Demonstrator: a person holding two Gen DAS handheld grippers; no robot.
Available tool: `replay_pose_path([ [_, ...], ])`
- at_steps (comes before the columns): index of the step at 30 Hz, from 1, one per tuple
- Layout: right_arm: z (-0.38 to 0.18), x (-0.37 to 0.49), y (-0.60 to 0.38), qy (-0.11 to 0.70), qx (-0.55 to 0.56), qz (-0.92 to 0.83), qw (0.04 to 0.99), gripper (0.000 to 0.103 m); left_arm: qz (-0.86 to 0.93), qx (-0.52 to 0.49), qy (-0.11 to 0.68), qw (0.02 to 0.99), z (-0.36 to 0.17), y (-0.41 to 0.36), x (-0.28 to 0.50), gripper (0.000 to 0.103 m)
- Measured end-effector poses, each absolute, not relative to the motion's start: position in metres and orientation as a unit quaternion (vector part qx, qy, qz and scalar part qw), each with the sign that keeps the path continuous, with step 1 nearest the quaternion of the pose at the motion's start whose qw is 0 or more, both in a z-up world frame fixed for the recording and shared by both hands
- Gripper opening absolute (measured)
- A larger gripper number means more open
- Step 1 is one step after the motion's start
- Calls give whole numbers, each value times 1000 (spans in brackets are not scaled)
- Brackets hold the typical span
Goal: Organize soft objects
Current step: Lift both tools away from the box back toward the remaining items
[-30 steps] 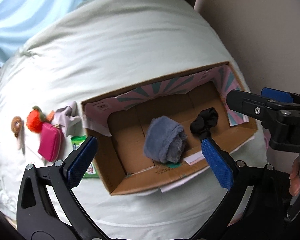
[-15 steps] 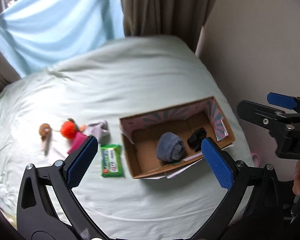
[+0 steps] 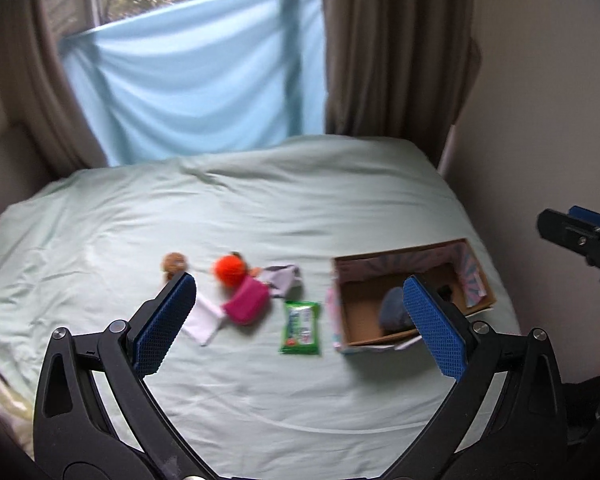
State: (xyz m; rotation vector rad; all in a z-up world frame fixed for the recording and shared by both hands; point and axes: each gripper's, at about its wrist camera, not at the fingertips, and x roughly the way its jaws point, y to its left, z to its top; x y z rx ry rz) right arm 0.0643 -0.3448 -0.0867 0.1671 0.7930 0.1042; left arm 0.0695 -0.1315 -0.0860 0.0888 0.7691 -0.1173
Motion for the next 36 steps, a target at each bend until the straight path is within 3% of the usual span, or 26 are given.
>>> replay_pose_path([
  [9, -81, 37, -288, 354, 33, 61, 933, 103, -25, 37, 360, 932, -86, -62, 35, 103],
  [21, -87, 30, -202, 344, 66, 29, 936, 103, -51, 62, 350, 933, -99, 26, 48, 103],
  [30, -120, 38, -136, 327, 76, -25, 942, 103, -114, 71, 355, 925, -140, 84, 89, 103],
  [36, -164, 58, -109, 330, 74, -52, 940, 103, -155, 89, 371, 912, -199, 102, 131, 103],
])
